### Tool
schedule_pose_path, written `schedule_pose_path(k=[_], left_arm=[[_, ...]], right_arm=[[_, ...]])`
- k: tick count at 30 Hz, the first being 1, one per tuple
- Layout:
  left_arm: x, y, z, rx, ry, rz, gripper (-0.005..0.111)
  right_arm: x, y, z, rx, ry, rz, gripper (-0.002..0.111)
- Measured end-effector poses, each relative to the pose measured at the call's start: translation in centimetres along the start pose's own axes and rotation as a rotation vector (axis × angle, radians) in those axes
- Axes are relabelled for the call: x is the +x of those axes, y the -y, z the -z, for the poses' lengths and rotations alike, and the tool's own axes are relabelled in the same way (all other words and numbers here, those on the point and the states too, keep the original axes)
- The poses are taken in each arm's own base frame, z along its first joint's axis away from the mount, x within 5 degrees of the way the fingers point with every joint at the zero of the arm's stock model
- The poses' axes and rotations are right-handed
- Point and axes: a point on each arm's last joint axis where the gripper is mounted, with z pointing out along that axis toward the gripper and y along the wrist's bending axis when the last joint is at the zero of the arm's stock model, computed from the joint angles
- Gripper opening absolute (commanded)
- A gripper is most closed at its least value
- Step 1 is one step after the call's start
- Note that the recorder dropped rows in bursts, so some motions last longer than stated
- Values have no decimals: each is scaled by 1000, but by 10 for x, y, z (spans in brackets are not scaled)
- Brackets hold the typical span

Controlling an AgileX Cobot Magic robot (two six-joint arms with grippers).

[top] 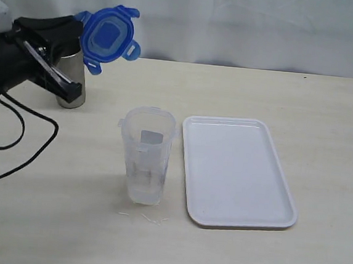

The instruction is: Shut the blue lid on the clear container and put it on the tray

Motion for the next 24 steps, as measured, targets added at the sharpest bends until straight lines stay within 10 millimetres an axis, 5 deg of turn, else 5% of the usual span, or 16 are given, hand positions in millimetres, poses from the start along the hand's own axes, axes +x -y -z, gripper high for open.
schedule_pose_path(k=[13, 24], left_arm=[[-39, 13, -39, 85, -85, -437, 0], [-44, 61, -41, 179, -190, -940, 0]], right_arm=[[0, 0, 0, 0, 0, 0, 5], [0, 0, 0, 0, 0, 0, 5]])
